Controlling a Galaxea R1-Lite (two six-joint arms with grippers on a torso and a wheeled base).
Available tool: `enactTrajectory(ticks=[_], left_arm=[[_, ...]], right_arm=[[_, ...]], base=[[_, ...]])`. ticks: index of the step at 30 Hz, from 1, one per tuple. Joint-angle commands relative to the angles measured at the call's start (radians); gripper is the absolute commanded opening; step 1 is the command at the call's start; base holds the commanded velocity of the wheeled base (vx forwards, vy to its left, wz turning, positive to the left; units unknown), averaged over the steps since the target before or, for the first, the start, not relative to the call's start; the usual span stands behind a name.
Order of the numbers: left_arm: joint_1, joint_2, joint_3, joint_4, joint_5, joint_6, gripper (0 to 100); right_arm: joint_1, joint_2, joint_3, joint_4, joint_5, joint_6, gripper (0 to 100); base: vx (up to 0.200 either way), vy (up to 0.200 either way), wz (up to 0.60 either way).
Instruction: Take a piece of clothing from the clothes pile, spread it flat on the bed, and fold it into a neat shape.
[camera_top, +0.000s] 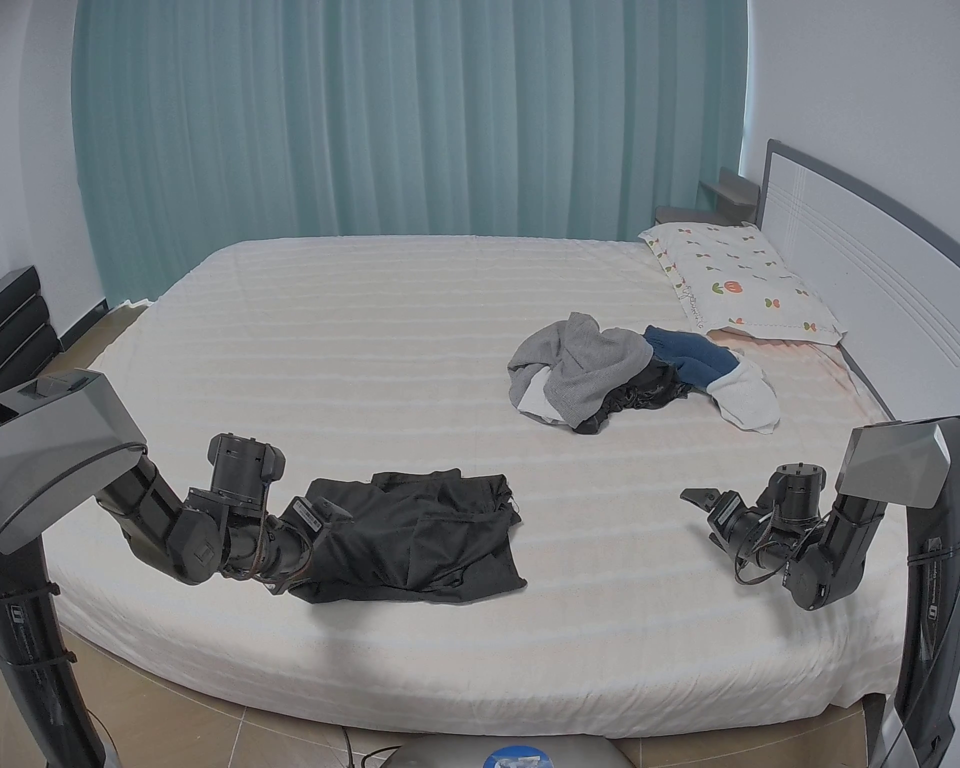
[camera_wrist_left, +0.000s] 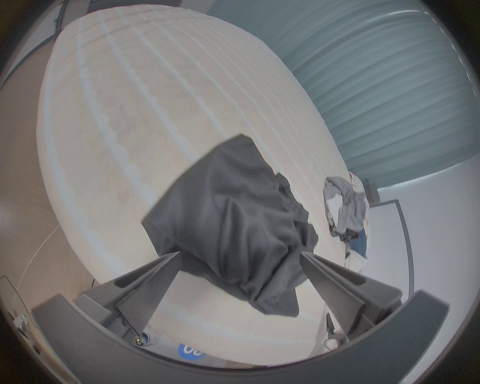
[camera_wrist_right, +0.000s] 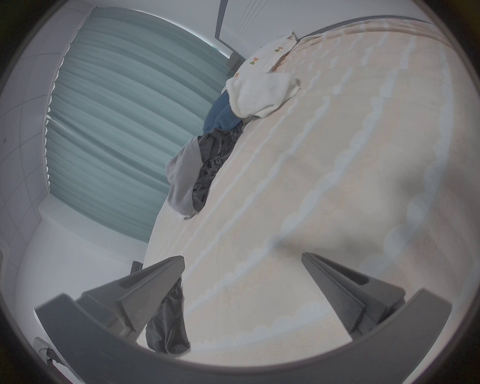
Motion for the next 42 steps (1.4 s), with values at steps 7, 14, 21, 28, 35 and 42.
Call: enactTrajectory(ticks=[7, 14, 21, 28, 35, 42], left_arm=[[0.027, 0.033, -0.018, 0.0, -0.034, 0.001, 100], [0.027, 0.033, -0.013, 0.0, -0.032, -0.001, 100], [0.027, 0.033, -0.01, 0.0, -0.032, 0.004, 100], [0.023, 0.034, -0.007, -0.002, -0.027, 0.008, 100], [0.021, 0.036, -0.006, -0.002, -0.024, 0.011, 100], [0.021, 0.036, -0.006, -0.002, -0.024, 0.011, 100]], right_arm=[[0.052, -0.054, 0.013, 0.017, -0.059, -0.036, 100], [0.116, -0.083, 0.013, 0.069, -0.137, -0.124, 100], [0.196, -0.086, -0.062, 0.189, -0.206, -0.242, 100], [0.274, -0.137, -0.151, 0.327, -0.257, -0.331, 100], [0.318, -0.152, -0.258, 0.428, -0.318, -0.411, 100], [0.366, -0.104, -0.373, 0.56, -0.323, -0.421, 100]], base=[[0.0, 0.2, 0.0], [0.0, 0.2, 0.0], [0.0, 0.2, 0.0], [0.0, 0.086, 0.0], [0.0, 0.0, 0.0], [0.0, 0.0, 0.0]])
